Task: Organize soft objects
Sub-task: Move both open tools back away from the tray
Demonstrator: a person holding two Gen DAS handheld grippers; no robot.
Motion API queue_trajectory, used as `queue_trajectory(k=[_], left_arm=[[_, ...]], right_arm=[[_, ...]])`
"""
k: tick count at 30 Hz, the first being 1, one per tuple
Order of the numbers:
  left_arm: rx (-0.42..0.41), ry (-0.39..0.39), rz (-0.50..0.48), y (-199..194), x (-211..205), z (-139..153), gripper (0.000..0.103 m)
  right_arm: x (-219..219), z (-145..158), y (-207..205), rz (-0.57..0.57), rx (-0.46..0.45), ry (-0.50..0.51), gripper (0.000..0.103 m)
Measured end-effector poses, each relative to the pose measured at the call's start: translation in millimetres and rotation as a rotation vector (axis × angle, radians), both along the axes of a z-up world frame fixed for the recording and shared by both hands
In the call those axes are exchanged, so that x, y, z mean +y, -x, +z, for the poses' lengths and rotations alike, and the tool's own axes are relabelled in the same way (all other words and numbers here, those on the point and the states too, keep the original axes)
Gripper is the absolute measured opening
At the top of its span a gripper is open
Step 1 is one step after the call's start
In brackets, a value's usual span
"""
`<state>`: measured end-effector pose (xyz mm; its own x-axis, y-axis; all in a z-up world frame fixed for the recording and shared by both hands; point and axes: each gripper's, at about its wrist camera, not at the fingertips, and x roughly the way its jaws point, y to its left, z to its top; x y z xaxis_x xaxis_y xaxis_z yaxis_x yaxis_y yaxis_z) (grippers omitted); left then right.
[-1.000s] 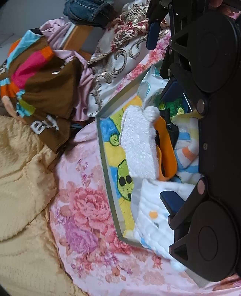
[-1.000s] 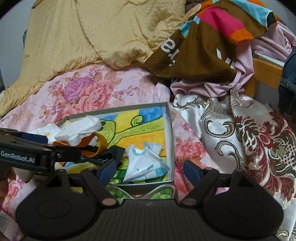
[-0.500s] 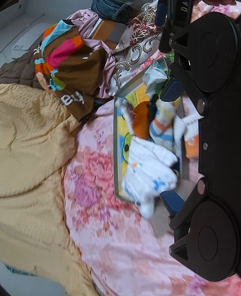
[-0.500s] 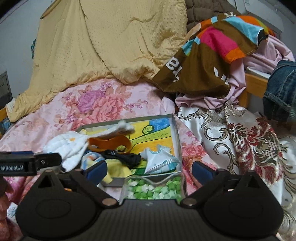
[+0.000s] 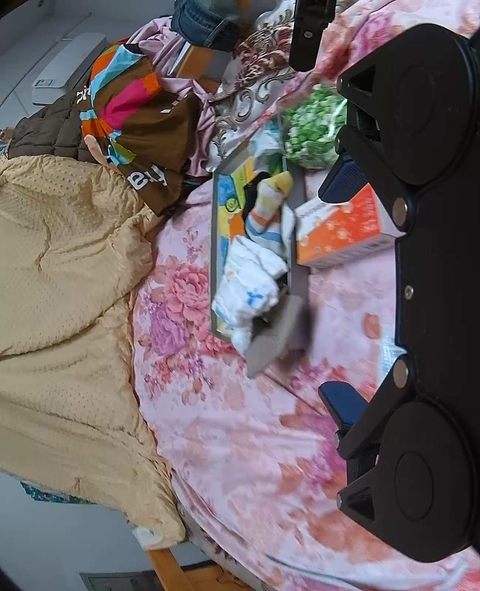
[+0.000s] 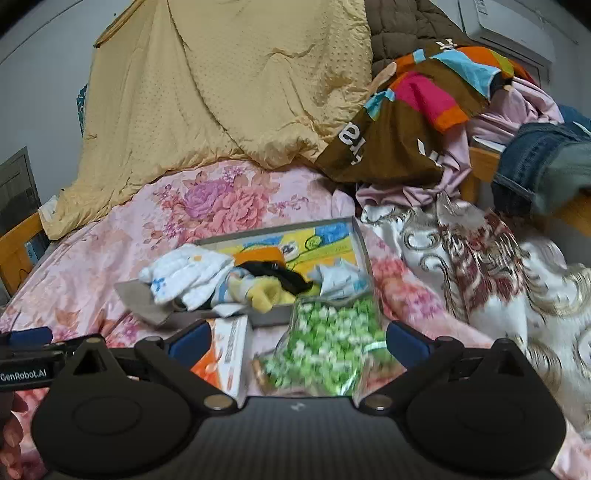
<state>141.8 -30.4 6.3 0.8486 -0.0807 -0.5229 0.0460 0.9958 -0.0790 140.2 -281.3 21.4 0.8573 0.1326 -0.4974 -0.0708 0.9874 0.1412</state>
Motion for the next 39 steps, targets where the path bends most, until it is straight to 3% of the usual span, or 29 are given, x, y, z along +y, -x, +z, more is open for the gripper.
queue_trajectory(k=[17, 39], left_arm=[[0.031, -0.021, 0.017, 64, 11, -9, 0.102], [0.054, 0.001, 0.045, 72, 21, -17, 0.102]], right_arm=[[10, -6, 69, -0.031, 0.049, -0.017, 0.103], [17, -13, 73, -0.02, 0.101, 0.016, 0.103]])
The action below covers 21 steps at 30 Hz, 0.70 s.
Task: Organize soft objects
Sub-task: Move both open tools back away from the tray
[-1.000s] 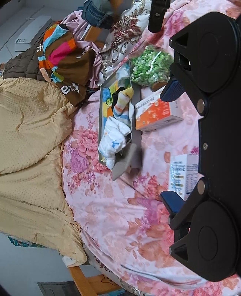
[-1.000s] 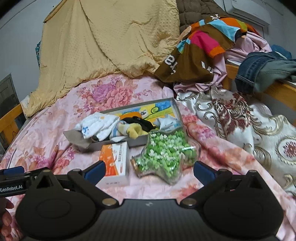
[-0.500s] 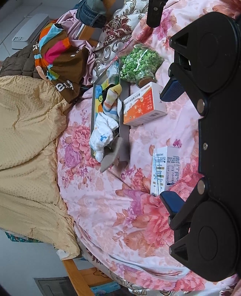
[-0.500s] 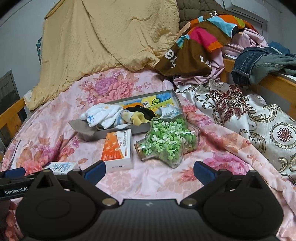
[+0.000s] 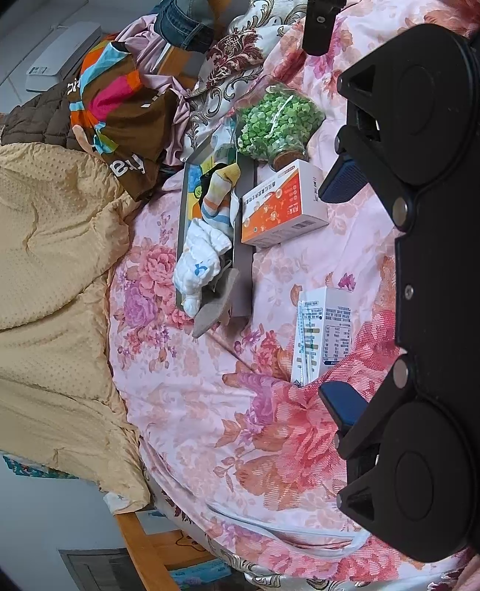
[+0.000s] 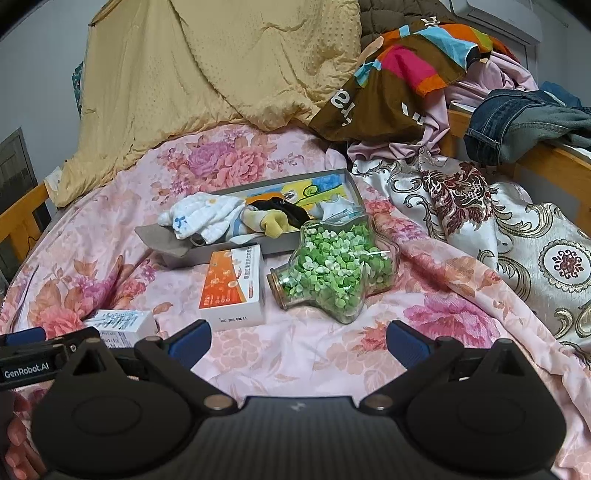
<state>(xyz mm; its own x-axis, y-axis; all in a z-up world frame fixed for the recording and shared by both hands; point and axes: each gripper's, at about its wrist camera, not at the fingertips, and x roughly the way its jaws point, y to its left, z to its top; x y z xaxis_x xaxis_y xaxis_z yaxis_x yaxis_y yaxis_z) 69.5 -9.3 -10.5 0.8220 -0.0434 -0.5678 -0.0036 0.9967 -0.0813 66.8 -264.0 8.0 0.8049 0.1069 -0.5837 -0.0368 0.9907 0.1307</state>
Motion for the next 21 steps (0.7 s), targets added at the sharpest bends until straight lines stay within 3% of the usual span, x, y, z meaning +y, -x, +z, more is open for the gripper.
queue_trajectory(k=[21], left_arm=[[0.006, 0.006, 0.01, 2.1, 1.5, -2.6, 0.102]], right_arm=[[0.4, -0.5, -0.3, 0.001, 0.003, 0.002, 0.103]])
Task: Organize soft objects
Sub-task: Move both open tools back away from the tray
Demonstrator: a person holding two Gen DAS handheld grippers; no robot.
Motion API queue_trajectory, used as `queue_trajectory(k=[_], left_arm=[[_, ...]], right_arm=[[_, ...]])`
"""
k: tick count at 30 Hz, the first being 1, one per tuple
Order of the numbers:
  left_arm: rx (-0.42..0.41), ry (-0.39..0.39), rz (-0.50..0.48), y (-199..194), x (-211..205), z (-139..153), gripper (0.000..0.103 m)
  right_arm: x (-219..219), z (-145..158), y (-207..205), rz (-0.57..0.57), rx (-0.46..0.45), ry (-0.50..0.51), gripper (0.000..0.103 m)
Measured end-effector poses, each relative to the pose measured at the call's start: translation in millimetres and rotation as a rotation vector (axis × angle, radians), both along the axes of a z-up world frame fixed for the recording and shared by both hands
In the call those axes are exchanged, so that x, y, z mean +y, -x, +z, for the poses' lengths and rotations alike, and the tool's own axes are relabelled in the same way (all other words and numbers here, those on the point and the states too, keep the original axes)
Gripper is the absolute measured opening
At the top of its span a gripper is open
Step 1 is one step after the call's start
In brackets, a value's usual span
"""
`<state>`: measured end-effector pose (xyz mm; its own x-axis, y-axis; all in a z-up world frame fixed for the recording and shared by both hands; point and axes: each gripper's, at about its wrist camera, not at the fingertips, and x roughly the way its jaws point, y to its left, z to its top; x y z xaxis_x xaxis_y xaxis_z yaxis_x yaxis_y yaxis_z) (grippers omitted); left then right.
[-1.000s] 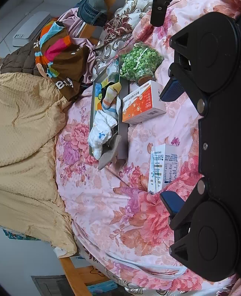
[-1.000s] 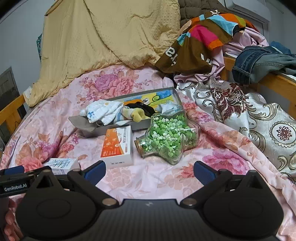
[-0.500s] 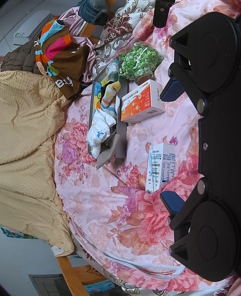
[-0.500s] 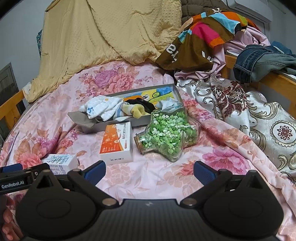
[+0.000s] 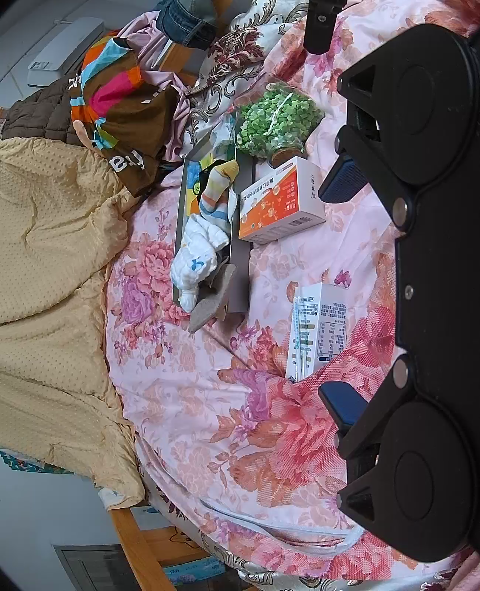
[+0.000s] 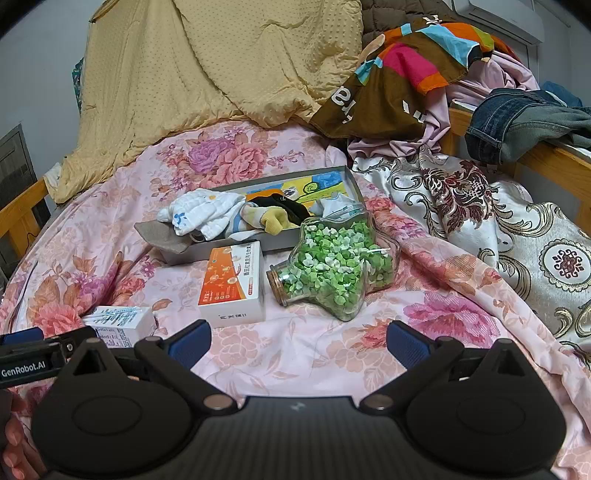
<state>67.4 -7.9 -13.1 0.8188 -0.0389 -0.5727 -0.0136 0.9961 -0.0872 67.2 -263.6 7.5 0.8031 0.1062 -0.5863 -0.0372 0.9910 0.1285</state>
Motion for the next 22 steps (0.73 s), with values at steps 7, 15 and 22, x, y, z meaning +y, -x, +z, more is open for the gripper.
queue_trajectory(k=[7, 15, 22], left_arm=[[0.035, -0.007, 0.006, -1.2, -2.2, -3.1, 0.102], [0.069, -0.019, 0.011, -3.5, -5.5, -4.6, 0.102], [0.063, -0.007, 0.005, -3.4, -4.3, -3.3, 0.102]], right_arm=[[0.2, 0.1, 0.0, 0.0, 0.0, 0.001, 0.103], [0.5, -0.7, -0.2, 0.0, 0.002, 0.002, 0.103], [0.5, -4.0, -0.7, 0.004, 0.007, 0.008, 0.103]])
